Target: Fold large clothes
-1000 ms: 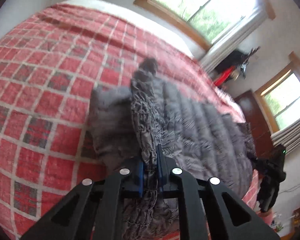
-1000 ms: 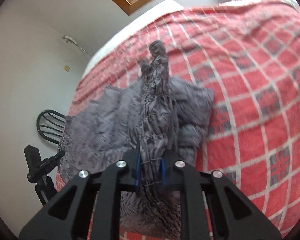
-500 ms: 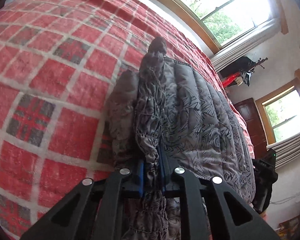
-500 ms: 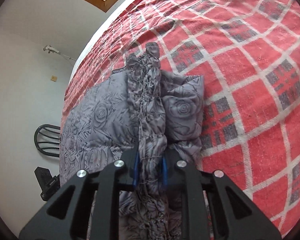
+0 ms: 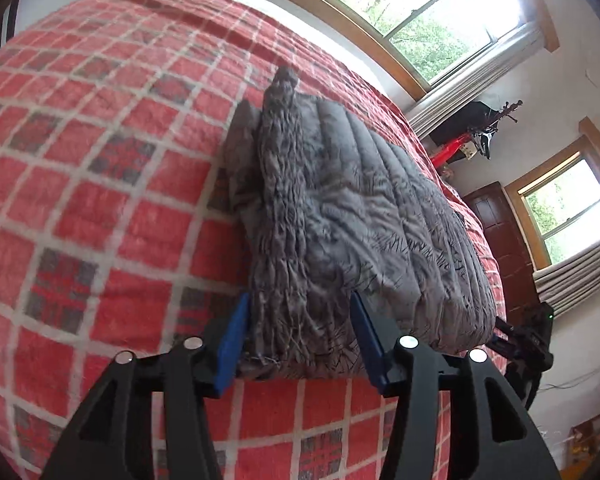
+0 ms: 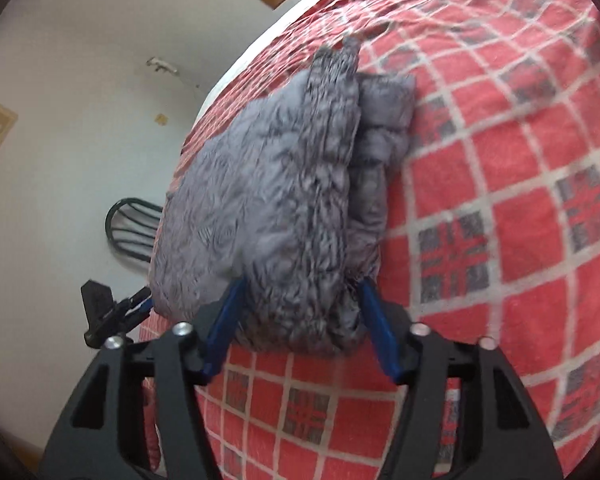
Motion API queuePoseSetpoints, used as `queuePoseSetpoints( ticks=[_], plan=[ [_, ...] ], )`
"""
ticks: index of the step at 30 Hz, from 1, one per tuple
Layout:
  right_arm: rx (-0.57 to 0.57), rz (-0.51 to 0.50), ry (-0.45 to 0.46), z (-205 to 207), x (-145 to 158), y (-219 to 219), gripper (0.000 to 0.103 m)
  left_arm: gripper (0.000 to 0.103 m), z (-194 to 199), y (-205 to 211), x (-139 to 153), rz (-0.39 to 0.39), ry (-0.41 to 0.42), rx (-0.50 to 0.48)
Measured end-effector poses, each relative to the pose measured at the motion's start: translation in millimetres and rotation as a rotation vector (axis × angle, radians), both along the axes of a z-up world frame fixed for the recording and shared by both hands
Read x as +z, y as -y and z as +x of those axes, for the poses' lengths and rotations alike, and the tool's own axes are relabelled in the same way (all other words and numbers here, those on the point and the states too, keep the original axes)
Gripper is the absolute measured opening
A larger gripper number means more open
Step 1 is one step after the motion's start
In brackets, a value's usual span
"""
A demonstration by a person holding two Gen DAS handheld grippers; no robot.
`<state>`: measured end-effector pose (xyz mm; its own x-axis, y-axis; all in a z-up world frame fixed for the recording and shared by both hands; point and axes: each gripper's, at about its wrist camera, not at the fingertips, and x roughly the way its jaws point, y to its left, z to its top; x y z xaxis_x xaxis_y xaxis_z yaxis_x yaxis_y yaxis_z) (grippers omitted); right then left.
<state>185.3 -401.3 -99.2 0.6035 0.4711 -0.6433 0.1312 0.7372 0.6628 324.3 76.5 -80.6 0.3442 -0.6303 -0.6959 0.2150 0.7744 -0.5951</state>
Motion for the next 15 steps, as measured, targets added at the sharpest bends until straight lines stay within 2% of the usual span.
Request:
queuePoseSetpoints(
  ticks=[1, 2, 4, 7, 10, 12, 15],
  plan=[
    [0.002, -0.009, -0.004, 1, -5, -3, 0.041, 0.042, 0, 3, -5, 0.005, -0.002, 0.007],
    [0.015, -0.004, -0.009, 4, -8, -5, 0.03, 0.026, 2, 6, -8, 0.006, -0.006, 0.006],
    [0.027, -0.035, 0.002, 2, -2, -10, 0.021, 0.014, 1, 6, -8, -0.005, -0.006, -0.002],
    [0.028, -0.117, -0.001, -4, 14, -14, 0.016, 0.011, -5, 6, 0, 0.04, 0.03, -0.037],
    [0.032, -0.144, -0.083, 1, 2, -18, 0.015, 0.011, -8, 7, -8, 0.091, 0.011, -0.066],
    [0.034, -0.131, -0.123, 7, -14, -18, 0.015, 0.011, -4, 6, -23, 0.078, -0.017, -0.078],
    [0.02, -0.091, -0.118, 8, -19, -15, 0.016, 0.011, -3, 8, -25, 0.08, -0.022, -0.08]
  ],
)
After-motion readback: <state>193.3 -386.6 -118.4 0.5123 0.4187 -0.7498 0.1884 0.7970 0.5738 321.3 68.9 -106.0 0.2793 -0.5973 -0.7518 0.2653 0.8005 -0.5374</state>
